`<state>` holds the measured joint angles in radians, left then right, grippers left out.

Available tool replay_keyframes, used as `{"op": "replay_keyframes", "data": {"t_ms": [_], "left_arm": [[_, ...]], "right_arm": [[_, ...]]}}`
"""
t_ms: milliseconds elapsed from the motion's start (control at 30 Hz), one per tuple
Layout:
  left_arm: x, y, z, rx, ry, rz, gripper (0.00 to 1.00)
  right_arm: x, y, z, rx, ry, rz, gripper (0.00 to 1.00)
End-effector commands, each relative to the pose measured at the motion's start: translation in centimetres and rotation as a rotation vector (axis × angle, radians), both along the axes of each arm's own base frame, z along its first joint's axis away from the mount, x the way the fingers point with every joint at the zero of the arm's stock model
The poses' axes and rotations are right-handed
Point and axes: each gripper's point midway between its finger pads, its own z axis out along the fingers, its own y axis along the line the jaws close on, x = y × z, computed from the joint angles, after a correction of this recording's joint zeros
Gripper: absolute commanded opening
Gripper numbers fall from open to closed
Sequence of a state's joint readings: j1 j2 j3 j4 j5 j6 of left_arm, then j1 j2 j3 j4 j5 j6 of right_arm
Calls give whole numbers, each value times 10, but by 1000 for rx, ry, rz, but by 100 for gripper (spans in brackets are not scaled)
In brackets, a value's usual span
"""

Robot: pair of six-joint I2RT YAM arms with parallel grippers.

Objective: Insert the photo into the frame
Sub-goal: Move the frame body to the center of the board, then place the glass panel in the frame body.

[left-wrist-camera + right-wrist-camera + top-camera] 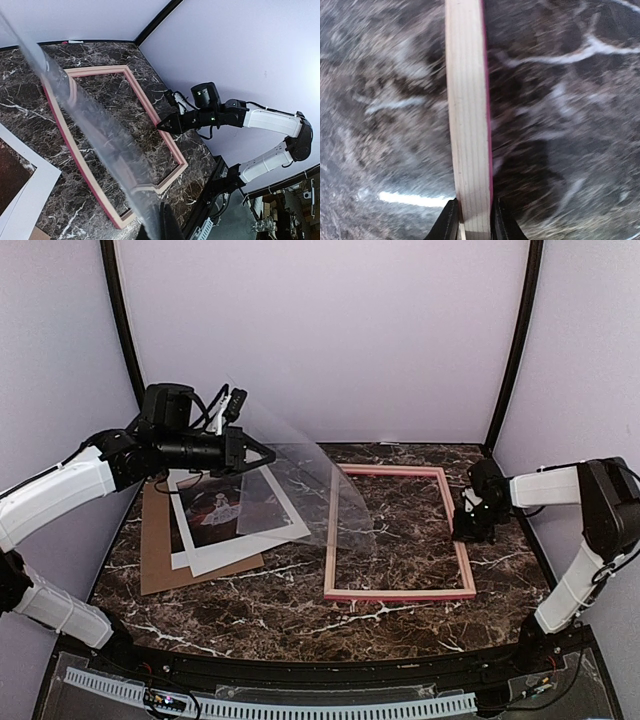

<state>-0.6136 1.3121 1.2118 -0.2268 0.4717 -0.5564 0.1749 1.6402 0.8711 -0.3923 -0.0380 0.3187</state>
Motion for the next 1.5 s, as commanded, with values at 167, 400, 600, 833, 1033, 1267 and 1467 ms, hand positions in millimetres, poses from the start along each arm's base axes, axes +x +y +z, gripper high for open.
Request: {"op": "replay_keyframes", "data": {"t_ms": [167, 400, 600, 833, 1033, 1267, 1467], "left_arm": [[-13, -29, 51, -174, -80, -106, 0], [-10, -50, 48, -189, -68, -136, 0], [-12, -70, 50, -206, -87, -183, 0], [-26, -108, 60, -203, -127, -308, 0], [-47, -141, 74, -189, -186, -442, 0], [-27, -150, -3, -101, -10, -358, 0], [1, -141, -106, -64, 282, -199, 0]], "right_arm": [[-34, 44, -1, 64, 14, 27, 19], [-49, 61, -1, 85, 16, 42, 22], [-48, 55, 17, 66, -20, 22, 54], [-25, 17, 48, 68, -77, -63, 69], [-11, -31, 73, 47, -134, -170, 70], [-9, -62, 83, 11, -153, -233, 70], [-6, -74, 85, 2, -154, -254, 70]]}}
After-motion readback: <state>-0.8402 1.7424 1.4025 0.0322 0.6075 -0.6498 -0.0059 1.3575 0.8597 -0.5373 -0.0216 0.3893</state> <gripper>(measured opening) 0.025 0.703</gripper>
